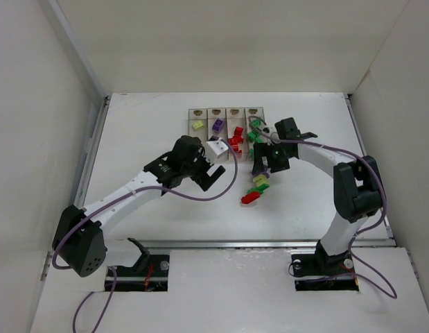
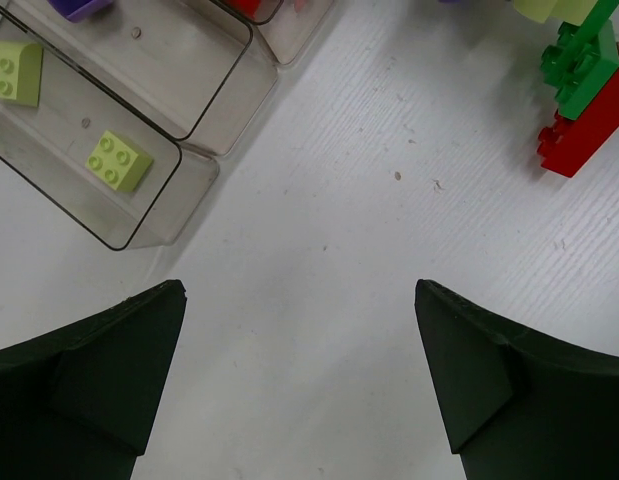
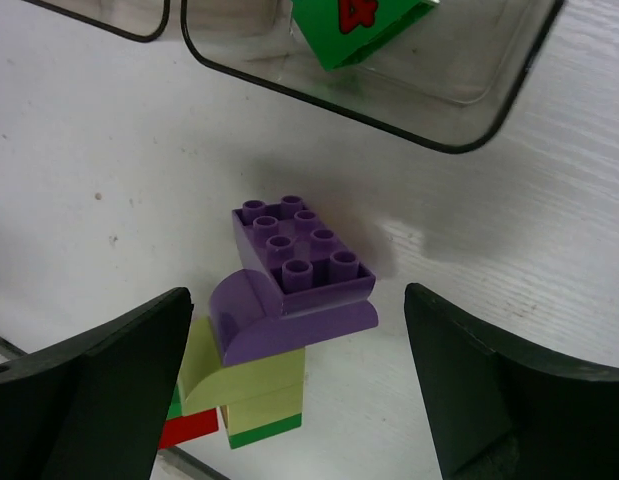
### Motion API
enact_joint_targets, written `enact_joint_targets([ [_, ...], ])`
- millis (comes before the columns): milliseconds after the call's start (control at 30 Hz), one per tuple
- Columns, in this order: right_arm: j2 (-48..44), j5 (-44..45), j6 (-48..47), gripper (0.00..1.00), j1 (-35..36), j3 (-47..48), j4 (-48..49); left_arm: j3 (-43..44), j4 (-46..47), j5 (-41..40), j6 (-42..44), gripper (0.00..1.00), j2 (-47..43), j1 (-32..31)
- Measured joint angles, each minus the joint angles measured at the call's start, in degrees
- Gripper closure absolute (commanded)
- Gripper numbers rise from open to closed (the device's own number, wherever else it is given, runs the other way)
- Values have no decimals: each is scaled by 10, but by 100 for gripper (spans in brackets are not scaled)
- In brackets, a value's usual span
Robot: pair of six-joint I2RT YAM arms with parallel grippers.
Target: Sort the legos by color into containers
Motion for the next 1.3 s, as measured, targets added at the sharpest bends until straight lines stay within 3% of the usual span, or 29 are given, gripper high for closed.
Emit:
enact_joint_targets([
  [133,24,-7,-22,22,9,0,1,0,1,-1,-3,3,0,0],
  [333,34,-10,-33,24,15,0,16,0,1,-6,-5,3,0,0],
  [467,37,-12,-35,48,15,1,28,0,0,-7,-5,3,0,0],
  [500,39,-14,-34,63,15,2,31,0,0,-7,-5,3,0,0],
  [600,40,-27,-34,87,15,10,36,0,0,-7,-5,3,0,0],
  [700,41,-36,-45,100,16,13,43,0,0,-7,-5,3,0,0],
  [1133,-49,-122,-108,100,19,7,38,0,0,-5,-5,3,-7,0],
  [1300,-89,-188,-126,100,20,7,40,2,-2,6,0,9,-7,3],
])
